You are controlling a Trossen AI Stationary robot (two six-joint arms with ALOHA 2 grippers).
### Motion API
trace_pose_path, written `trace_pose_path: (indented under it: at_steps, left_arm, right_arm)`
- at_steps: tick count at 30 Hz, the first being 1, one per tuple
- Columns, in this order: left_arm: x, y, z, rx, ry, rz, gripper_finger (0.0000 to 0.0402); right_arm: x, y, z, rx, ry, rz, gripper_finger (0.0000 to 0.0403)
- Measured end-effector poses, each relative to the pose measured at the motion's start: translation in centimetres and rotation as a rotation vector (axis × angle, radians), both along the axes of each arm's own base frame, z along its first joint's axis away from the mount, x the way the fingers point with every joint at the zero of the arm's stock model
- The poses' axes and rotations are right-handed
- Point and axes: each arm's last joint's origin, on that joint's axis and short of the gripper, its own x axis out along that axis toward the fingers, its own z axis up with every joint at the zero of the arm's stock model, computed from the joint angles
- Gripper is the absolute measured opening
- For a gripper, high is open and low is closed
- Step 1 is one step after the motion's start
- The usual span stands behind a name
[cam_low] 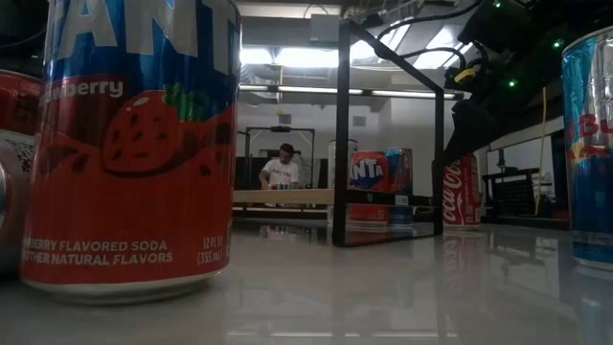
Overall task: Place canned beverage on shelf
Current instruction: Put the red white soda can on the shelf
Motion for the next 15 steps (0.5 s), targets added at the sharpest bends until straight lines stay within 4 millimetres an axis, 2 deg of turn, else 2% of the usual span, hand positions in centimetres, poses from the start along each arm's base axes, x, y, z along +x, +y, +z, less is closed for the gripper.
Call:
trace_pose_path:
  at_steps: [8,15]
  left_arm:
    - [0.0,0.2,0.0,0.002,-0.001,0.071,0.0276]
    - [0.0,0.2,0.0,0.002,-0.001,0.071,0.0276]
  right_arm:
    - [0.3,0.0,0.4,0.004,-0.034,0.006,0.0270]
    - [1.0,-0.1,2.2,-0.003,-0.083,0.006,0.0270]
